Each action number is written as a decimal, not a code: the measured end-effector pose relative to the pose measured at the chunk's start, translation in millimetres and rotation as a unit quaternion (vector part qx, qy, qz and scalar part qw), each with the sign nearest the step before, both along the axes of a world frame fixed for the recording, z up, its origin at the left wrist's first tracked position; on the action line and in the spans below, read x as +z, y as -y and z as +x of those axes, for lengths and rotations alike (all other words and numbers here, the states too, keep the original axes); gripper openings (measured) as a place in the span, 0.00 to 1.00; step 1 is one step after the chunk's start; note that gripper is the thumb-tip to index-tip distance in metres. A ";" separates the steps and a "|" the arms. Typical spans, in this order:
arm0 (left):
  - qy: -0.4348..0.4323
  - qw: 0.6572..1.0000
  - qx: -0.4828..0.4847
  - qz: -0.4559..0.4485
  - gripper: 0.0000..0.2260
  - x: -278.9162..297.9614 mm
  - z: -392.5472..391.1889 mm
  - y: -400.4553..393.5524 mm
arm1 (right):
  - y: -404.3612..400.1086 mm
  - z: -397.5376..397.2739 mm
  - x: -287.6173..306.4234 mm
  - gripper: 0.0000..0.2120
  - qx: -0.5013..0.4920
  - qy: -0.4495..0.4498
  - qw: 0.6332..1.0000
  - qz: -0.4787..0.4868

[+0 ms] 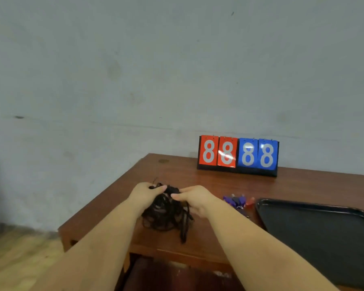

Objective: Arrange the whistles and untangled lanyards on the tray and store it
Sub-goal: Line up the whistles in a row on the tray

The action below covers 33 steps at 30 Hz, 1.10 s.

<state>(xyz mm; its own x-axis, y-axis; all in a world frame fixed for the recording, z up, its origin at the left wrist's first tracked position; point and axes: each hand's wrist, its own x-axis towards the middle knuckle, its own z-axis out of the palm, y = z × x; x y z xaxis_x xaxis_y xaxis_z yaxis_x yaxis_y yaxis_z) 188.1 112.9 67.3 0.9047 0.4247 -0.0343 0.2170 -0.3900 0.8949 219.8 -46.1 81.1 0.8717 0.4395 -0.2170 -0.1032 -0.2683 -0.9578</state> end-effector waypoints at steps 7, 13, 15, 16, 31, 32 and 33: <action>-0.113 0.914 -0.098 0.376 0.24 6.3 1.8 6.2 | 39.5 9.7 6.3 0.25 0.026 0.107 0.978 -0.178; -0.114 0.843 -0.128 0.511 0.20 39.2 -1.1 32.9 | 91.3 15.2 11.1 0.15 -0.053 0.147 0.971 -0.179; -0.082 0.856 -0.135 0.493 0.19 36.4 -1.2 52.7 | 106.7 13.0 4.0 0.12 -0.084 0.159 0.966 -0.187; -0.065 0.867 -0.139 0.473 0.18 30.6 0.9 64.2 | 113.3 12.1 -1.2 0.12 -0.097 0.165 0.961 -0.200; 0.091 0.973 -0.076 0.197 0.13 -68.4 41.3 135.8 | 98.2 12.4 -72.9 0.18 -0.119 0.353 0.892 -0.258; 0.092 0.975 -0.067 0.188 0.12 -68.6 41.7 134.3 | 98.4 13.5 -73.6 0.18 -0.119 0.350 0.891 -0.262; 0.092 0.976 -0.056 0.187 0.11 -68.1 41.4 133.8 | 99.0 13.2 -73.6 0.18 -0.121 0.347 0.892 -0.262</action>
